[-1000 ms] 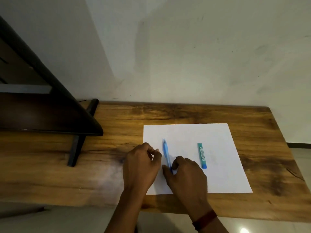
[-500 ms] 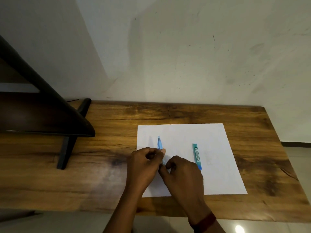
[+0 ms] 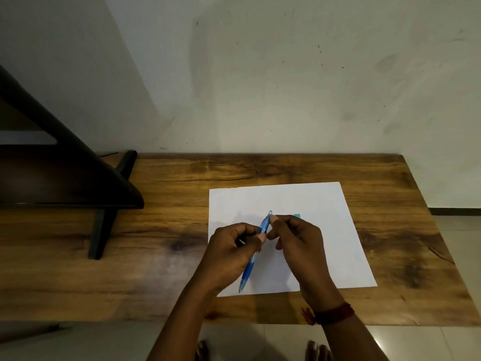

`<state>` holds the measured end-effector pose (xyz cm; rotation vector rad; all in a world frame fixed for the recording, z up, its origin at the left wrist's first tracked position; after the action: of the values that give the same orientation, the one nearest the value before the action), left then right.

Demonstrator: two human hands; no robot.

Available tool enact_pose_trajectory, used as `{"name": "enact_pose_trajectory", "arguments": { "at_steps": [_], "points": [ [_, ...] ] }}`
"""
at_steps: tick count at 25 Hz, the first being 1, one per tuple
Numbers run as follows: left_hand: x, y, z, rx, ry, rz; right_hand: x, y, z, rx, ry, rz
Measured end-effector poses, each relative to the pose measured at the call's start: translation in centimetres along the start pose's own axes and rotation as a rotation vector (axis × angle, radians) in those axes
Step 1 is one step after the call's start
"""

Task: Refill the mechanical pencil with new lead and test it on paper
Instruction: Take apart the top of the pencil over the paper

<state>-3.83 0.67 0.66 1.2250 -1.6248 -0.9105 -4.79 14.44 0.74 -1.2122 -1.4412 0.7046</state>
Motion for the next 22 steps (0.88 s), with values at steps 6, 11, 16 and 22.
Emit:
{"name": "enact_pose_trajectory", "arguments": {
  "at_steps": [6, 11, 16, 22],
  "points": [
    [-0.1, 0.0, -0.2, -0.024, -0.068, 0.035, 0.6, -0.3, 0.4, -0.018, 0.006, 0.042],
    [0.1, -0.4, -0.2, -0.026, -0.08, 0.052, 0.5, -0.4, 0.6, -0.046, 0.066, 0.131],
    [1.2, -1.0, 0.1, 0.009, 0.033, 0.065, -0.6, -0.2, 0.8, -0.035, 0.09, 0.098],
    [4.4, -2.1, 0.1, 0.061, 0.386, -0.024, -2.9, -0.2, -0.1, 0.179, 0.149, -0.359]
  ]
}}
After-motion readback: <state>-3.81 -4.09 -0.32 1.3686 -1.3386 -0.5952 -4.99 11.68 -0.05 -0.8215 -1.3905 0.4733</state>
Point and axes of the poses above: each hand's wrist, its own z-axis towards the middle knuckle, its own x-axis out of the back of the hand, y = z × x, the point moved 2 cm from there along z, towards the middle knuckle, and after that the axes turned 2 degrees about -z, right-handed, at the moved point
